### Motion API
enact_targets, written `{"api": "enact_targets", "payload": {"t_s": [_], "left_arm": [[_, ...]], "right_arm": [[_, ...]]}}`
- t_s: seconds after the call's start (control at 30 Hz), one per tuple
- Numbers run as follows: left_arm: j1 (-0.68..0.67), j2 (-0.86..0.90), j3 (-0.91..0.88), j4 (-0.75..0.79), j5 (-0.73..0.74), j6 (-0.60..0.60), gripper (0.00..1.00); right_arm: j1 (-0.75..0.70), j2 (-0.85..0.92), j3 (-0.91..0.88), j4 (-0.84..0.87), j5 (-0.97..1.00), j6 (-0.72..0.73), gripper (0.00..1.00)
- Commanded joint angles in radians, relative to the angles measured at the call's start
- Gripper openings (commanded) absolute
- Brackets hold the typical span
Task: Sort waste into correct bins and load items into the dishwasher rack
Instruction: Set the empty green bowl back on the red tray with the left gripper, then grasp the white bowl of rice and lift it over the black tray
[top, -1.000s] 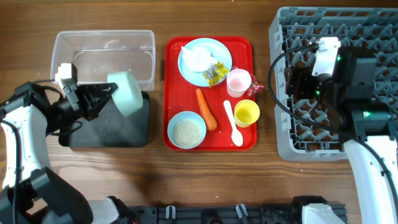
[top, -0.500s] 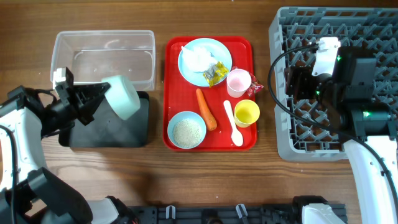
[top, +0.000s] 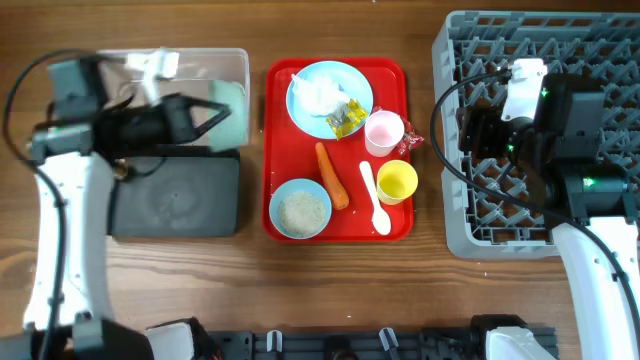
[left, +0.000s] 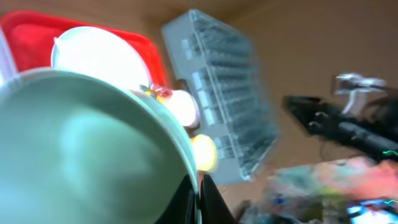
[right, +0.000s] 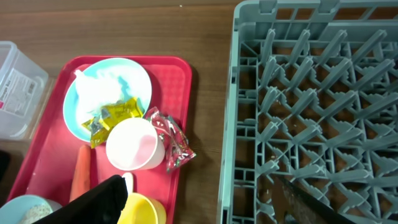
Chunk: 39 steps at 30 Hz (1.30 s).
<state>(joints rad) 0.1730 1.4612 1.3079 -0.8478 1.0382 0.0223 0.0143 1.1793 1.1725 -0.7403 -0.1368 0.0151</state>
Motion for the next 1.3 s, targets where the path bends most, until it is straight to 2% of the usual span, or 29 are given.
{"api": "enact_targets", "payload": {"t_s": [0.0,0.03,0.1,0.2,0.27,0.43,0.63,0.67,0.73,0.77,0.83,0.93,1.03,1.17,1.27], "left_arm": [[-0.319,-0.028,0.052,0.113,-0.594,-0.196,0.04],[-0.432,-0.009,0.052,0.148,-0.788,-0.195,0.04],[-0.587,0.056,0.052,0.196,-1.017,-0.194,0.04],[-0.708,0.199,0.052,0.254,-1.161,-0.187,0.04],[-0.732,0.304,0.052,0.253,-1.251,-0.264,0.04],[-0.734,0.419,0.052,0.235,-1.241,-0.293,0.04],[-0.753,0.424,0.052,0.185,-1.159,-0.293,0.06],[-0.760,0.424,0.052,0.180,-1.159,-0.293,0.20],[-0.771,0.424,0.052,0.178,-1.159,-0.293,0.62],[-0.771,0.423,0.054,0.177,-1.159,-0.293,0.76],[-0.771,0.401,0.088,0.126,-1.159,-0.293,0.78],[-0.776,0.313,0.153,-0.057,-1.133,-0.291,0.68],[-0.808,0.309,0.135,-0.190,-0.973,-0.203,0.64],[-0.917,0.310,0.042,-0.183,-0.953,-0.103,0.65],[-0.966,0.333,-0.001,-0.171,-0.953,-0.080,0.66]], "right_arm": [[0.000,0.006,0.013,-0.005,0.003,0.014,0.77],[-0.001,0.006,0.013,-0.005,0.003,0.014,0.77],[-0.001,0.006,0.013,-0.005,0.003,0.014,0.78],[-0.001,0.006,0.013,-0.008,0.003,0.014,0.78],[-0.001,0.006,0.013,-0.016,0.003,0.012,0.77],[-0.001,0.006,0.013,-0.018,0.003,0.012,0.78],[-0.001,0.006,0.013,-0.017,0.007,0.012,0.78],[-0.001,0.006,0.013,-0.016,0.007,0.012,0.78],[-0.001,0.006,0.013,-0.018,0.007,0.011,0.79],[-0.001,0.006,0.013,-0.018,0.007,0.012,0.79],[0.000,0.006,0.013,-0.019,0.007,0.011,0.79],[-0.001,0.006,0.013,-0.020,0.007,0.012,0.78],[-0.001,0.007,0.013,-0.017,0.007,0.012,0.80],[-0.001,0.008,0.013,-0.024,0.007,0.011,0.80],[0.000,0.008,0.013,-0.026,0.006,0.012,0.81]]}}
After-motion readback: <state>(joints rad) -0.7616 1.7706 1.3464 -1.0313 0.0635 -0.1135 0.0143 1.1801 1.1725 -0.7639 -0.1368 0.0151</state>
